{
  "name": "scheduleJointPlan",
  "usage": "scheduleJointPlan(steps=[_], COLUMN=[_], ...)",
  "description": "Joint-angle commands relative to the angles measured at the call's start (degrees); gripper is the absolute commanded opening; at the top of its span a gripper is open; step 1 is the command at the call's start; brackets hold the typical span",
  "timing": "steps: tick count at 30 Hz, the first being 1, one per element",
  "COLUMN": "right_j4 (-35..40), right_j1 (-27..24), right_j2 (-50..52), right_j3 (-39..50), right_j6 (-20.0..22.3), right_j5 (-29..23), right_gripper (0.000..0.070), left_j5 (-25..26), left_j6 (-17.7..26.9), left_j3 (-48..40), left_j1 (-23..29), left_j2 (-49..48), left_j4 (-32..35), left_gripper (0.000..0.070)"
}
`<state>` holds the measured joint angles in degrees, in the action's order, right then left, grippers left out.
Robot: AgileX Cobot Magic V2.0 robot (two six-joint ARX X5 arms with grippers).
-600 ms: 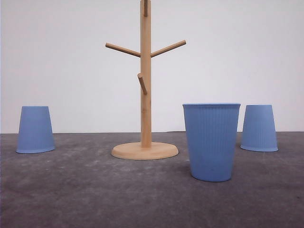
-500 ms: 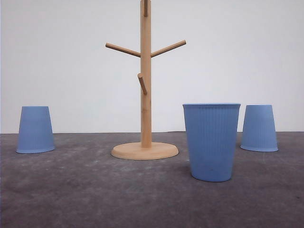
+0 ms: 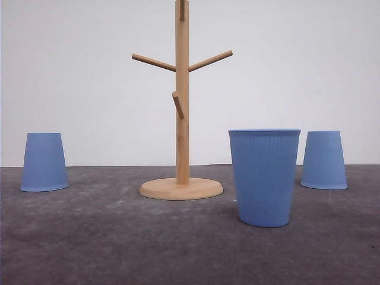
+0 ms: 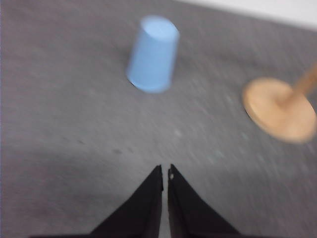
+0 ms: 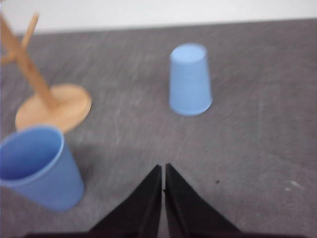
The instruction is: Place three cups
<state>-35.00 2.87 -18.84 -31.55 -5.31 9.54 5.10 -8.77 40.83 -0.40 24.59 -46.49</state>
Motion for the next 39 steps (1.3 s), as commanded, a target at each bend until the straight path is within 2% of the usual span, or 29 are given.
scheduleJointPlan(steps=[1, 4, 7, 12, 17, 18, 19, 21, 22, 23, 28, 34, 36, 39], right_j4=[0.33, 0.7, 2.09, 4.73, 5.17, 5.22, 5.31, 5.41, 5.44, 5.43, 5.44, 5.44, 5.44, 5.44], right_j1=[0.0, 0.05, 1.82, 7.28, 9.72, 9.75, 9.75, 9.75, 9.75, 9.75, 9.75, 9.75, 9.75, 9.75], right_j2=[-1.92, -5.23, -6.79, -6.92, -6.92, -6.92, -6.92, -6.9, -6.9, -6.89, -6.88, -6.88, -6.9, -6.9], right_j3=[-0.79, -0.79, -0.79, -0.79, -0.79, -0.79, -0.79, -0.79, -0.79, -0.79, -0.79, -0.79, -0.79, -0.79], right_j6=[4.96, 7.87, 9.0, 12.47, 14.96, 14.95, 14.92, 14.81, 14.75, 14.75, 14.75, 14.75, 14.75, 14.75], right_j5=[1.46, 3.13, 3.56, 3.56, 3.56, 3.56, 3.54, 3.51, 3.45, 3.38, 3.32, 3.32, 3.33, 3.35], right_gripper=[0.0007, 0.0007, 0.0007, 0.0007, 0.0011, 0.0036, 0.0084, 0.0276, 0.0347, 0.0364, 0.0374, 0.0373, 0.0373, 0.0373], left_j5=[3.54, 7.04, 6.59, 5.25, 5.26, 5.27, 5.27, 5.26, 5.25, 5.25, 4.74, -4.26, -5.52, -5.76], left_j6=[5.49, 9.18, 11.63, 20.52, 20.94, 20.45, 19.63, 17.3, 16.23, 15.37, 11.42, -2.88, -5.08, -5.86], left_j3=[1.5, 1.98, 1.98, 1.98, 1.98, 1.98, 1.98, 1.98, 1.98, 1.98, 1.98, 2.58, 4.0, 7.23], left_j1=[0.02, -1.07, -5.37, -13.52, -15.47, -15.47, -15.47, -15.47, -15.47, -15.47, -15.45, -15.3, -15.09, -14.23], left_j2=[2.25, 5.29, 6.62, 7.92, 8.37, 8.35, 8.34, 8.34, 8.34, 8.34, 8.34, 10.05, 12.48, 17.77], left_j4=[-0.28, 0.08, 2.12, 3.03, 3.05, 3.07, 3.07, 3.07, 3.07, 3.07, 3.07, 2.47, 1.81, 0.36], left_gripper=[0.0003, 0.0003, 0.0003, 0.0003, 0.0013, 0.0046, 0.011, 0.0302, 0.037, 0.039, 0.0402, 0.0408, 0.0407, 0.0407])
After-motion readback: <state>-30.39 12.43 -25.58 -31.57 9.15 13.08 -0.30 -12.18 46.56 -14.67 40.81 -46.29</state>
